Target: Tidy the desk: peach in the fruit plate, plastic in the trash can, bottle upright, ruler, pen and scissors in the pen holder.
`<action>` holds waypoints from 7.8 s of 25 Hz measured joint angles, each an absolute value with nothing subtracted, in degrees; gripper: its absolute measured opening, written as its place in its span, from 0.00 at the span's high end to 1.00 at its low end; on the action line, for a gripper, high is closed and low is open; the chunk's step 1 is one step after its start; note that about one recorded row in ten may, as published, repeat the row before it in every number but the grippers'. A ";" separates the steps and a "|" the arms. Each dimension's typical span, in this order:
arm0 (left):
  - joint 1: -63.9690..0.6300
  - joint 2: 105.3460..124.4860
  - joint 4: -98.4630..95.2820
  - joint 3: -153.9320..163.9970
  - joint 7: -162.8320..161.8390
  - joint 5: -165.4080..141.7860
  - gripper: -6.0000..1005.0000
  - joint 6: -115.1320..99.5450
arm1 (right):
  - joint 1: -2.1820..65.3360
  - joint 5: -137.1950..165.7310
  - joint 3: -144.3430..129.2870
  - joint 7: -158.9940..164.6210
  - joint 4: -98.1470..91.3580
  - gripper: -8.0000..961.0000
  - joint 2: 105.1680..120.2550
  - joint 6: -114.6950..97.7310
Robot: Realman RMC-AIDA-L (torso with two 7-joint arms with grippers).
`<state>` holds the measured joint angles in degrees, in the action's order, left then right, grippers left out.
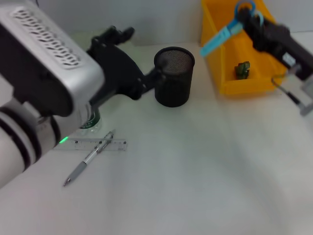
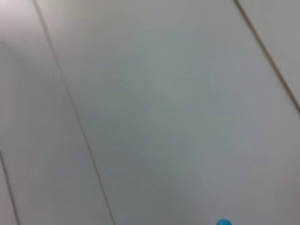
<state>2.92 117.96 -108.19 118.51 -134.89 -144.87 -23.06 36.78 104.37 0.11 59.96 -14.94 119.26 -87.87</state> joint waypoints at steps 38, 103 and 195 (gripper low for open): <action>-2.85 118.48 -63.60 89.66 -53.64 -62.88 0.22 -78.08 | 43.91 104.05 -9.51 61.68 -22.13 0.91 119.37 -81.37; -17.91 118.16 -71.26 70.37 -82.20 -112.43 0.22 -83.71 | 23.66 116.46 -32.44 77.47 -47.72 0.14 110.36 -104.70; -47.55 118.77 -45.53 80.39 -74.78 -137.70 0.50 -69.69 | 27.88 130.25 -32.22 86.92 -46.84 0.15 114.52 -102.04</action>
